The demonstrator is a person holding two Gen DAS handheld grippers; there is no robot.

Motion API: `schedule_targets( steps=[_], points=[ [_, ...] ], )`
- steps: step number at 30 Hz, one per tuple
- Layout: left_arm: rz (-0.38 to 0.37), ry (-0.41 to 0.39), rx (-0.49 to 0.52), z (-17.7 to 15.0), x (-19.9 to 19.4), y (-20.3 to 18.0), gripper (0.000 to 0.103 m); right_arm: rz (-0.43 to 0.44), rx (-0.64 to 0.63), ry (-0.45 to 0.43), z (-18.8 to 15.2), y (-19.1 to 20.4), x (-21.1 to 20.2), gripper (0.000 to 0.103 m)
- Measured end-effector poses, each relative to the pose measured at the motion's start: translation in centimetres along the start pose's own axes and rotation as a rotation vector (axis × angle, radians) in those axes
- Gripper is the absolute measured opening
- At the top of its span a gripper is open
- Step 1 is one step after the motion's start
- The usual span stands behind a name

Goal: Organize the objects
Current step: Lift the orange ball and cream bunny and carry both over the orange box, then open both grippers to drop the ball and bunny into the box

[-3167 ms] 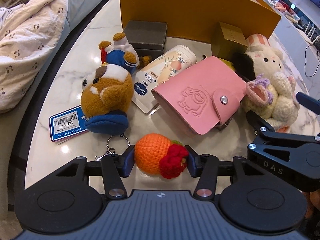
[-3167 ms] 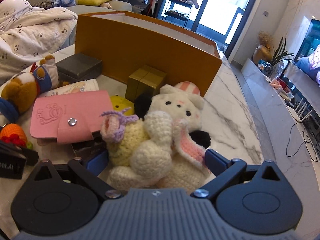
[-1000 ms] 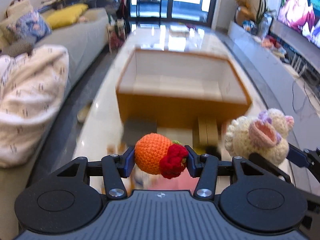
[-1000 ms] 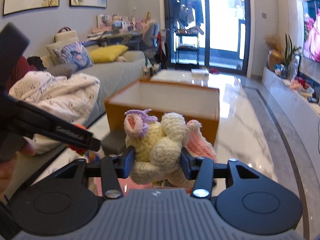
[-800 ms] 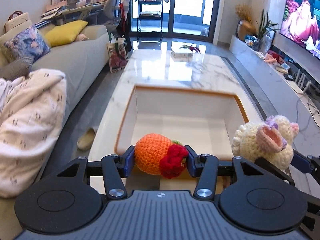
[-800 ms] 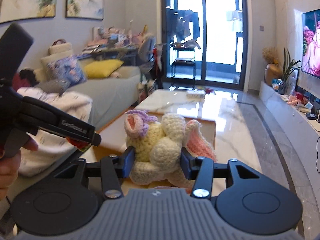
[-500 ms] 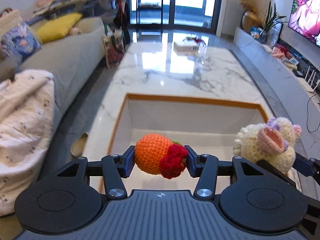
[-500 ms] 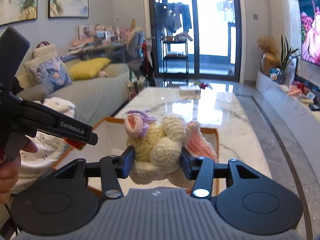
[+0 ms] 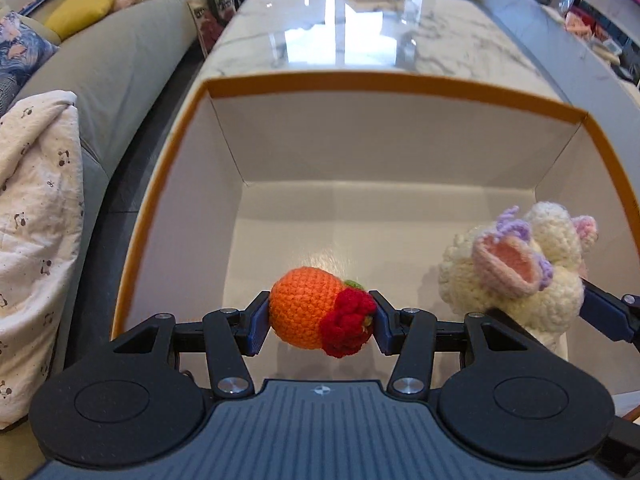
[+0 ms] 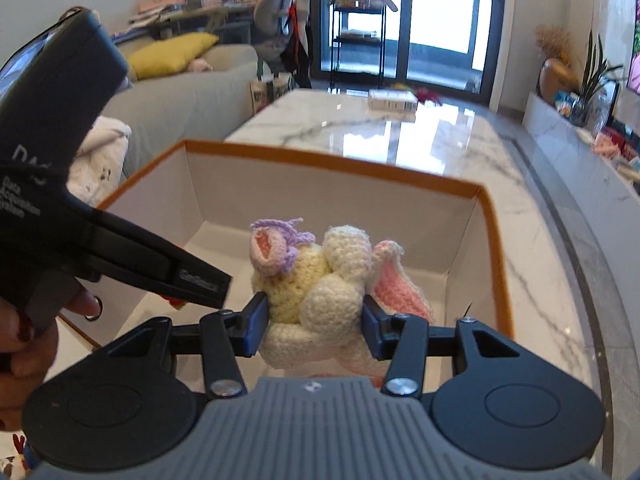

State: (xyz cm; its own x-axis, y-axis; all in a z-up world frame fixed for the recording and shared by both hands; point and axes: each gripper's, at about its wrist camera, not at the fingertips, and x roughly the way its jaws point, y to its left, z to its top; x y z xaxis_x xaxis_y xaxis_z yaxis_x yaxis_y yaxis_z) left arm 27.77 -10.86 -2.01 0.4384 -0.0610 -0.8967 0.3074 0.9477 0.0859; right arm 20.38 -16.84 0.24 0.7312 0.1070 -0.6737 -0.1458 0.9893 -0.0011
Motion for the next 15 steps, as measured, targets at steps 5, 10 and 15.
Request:
schedule_targets(
  steps=[5, 10, 15],
  points=[
    [0.007, 0.045, 0.005, -0.2, 1.0, 0.0, 0.059, -0.016, 0.028, 0.049, -0.2, 0.0, 1.1, 0.051],
    [0.031, 0.065, 0.012, -0.3, 1.4, 0.1, 0.059, -0.009, 0.067, 0.088, -0.6, -0.4, 1.7, 0.052],
    [0.033, 0.082, 0.042, -0.1, 1.6, -0.2, 0.059, -0.006, 0.097, 0.112, -0.5, -0.6, 1.9, 0.053]
  ],
)
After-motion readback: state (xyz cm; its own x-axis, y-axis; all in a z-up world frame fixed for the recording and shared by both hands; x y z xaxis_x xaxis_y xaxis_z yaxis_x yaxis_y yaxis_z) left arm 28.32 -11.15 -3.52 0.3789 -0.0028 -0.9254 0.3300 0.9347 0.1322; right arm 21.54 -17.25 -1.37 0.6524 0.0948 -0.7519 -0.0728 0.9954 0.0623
